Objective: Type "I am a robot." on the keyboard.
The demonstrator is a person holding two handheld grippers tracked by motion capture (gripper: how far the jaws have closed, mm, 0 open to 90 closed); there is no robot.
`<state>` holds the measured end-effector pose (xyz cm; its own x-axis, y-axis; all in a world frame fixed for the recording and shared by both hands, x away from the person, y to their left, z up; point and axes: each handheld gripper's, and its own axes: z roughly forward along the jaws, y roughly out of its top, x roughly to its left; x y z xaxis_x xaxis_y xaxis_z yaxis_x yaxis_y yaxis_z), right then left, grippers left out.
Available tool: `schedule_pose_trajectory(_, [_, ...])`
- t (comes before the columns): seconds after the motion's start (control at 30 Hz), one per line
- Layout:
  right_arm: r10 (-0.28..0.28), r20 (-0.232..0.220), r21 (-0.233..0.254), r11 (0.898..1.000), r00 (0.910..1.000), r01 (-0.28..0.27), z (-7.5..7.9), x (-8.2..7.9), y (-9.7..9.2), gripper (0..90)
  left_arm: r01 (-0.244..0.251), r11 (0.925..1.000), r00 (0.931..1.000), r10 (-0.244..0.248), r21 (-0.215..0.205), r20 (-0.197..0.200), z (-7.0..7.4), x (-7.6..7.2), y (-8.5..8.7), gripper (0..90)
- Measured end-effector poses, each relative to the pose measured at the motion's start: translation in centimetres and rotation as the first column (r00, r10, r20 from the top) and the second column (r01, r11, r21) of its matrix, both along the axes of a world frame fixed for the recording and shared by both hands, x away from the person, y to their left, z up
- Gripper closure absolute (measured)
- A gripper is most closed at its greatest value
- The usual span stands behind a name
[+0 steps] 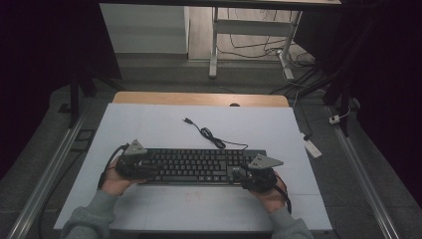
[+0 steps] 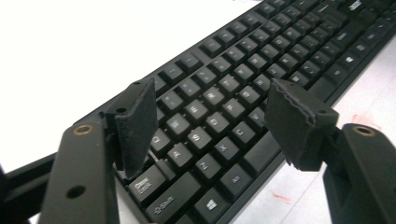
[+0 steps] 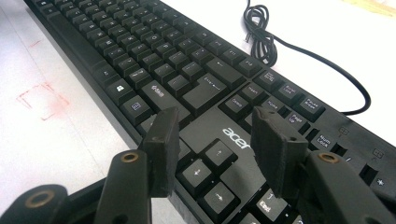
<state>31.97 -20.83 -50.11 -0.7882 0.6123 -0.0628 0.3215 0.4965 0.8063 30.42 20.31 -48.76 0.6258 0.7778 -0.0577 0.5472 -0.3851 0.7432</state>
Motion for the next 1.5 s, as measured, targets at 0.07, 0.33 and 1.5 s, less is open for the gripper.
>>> schedule_pose_trajectory(0.07, [0.001,0.001,0.000,1.000,1.0000,-0.001,0.0,0.0,0.0,52.2,-0.011,0.9999,0.9999,0.011,-0.001,-0.001,-0.1,0.1,0.2,37.0])
schedule_pose_trajectory(0.33, [0.000,0.002,-0.005,1.000,1.0000,0.000,0.0,0.0,0.0,52.2,-0.038,0.9991,0.9990,0.039,0.016,-0.022,-0.5,0.4,0.9,55.2])
schedule_pose_trajectory(1.5, [-0.001,0.000,-0.011,1.000,1.0000,0.001,-0.2,0.1,0.1,52.1,-0.028,0.9956,0.9931,0.038,0.090,-0.111,-3.0,1.4,0.1,89.0])
